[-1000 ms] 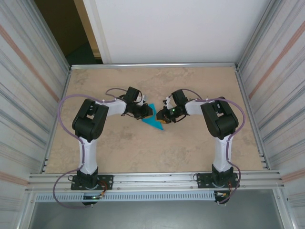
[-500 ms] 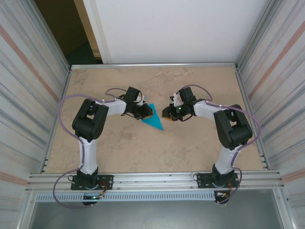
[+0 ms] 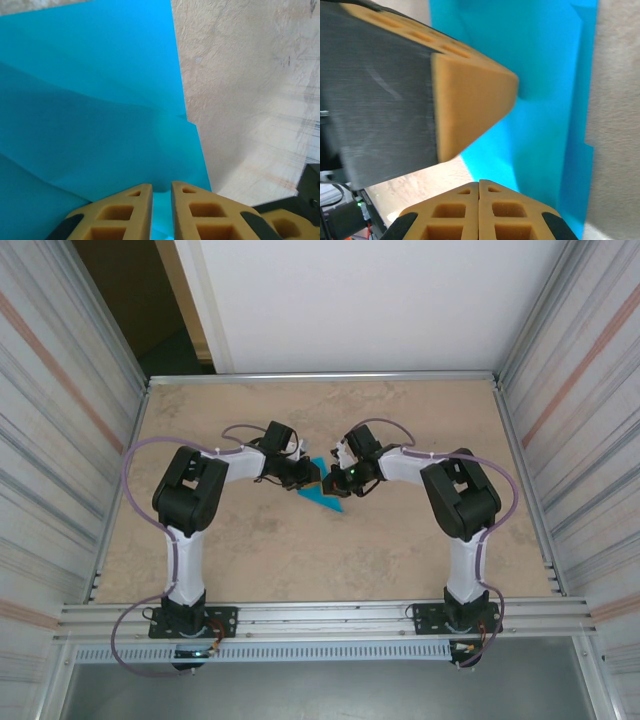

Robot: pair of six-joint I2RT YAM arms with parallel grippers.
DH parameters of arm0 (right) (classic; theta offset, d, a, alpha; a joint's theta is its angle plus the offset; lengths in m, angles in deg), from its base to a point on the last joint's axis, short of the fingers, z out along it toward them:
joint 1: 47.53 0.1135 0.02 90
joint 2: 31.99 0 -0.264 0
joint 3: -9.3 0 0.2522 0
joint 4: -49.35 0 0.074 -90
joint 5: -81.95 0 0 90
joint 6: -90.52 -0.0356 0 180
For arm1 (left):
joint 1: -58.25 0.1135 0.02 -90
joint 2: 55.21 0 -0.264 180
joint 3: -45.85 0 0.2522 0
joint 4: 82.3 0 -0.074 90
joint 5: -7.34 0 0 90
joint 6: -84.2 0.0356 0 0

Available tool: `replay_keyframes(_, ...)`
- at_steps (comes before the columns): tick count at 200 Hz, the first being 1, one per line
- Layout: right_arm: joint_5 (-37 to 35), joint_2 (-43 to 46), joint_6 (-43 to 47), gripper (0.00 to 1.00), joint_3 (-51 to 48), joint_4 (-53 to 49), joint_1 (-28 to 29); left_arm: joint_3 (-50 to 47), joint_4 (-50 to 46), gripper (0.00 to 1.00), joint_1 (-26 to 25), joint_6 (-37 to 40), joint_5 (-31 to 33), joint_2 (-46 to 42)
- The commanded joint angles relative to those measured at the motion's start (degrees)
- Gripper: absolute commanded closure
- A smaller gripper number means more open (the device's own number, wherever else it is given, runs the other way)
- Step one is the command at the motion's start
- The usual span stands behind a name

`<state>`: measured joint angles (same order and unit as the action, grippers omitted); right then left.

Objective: Fold a paper plane with a square sheet of paper (pick it up from the middle)
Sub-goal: Fourth fold the wing at the center of the table.

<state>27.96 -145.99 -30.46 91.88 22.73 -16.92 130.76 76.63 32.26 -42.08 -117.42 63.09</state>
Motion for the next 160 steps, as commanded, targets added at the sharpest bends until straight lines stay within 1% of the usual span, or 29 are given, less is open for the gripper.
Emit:
replay_keyframes(1, 0.66, -1.48, 1.10, 0.94, 1.26, -1.55, -0.37, -0.74, -4.07, 0.82, -0.19, -0.13, 2.92, 3.55)
replay_keyframes(118, 2.94, -4.04, 1.08, 0.94, -1.29, -1.41, -1.56, -0.40, -6.24, 0.82, -0.19, -0.34, 4.29, 4.39)
replay_keyframes(160, 3.62, 0.63, 2.06, 0.94, -4.00, -3.08, -1.60, -0.40, -7.74, 0.82, -0.12, -0.19, 5.67, 4.48)
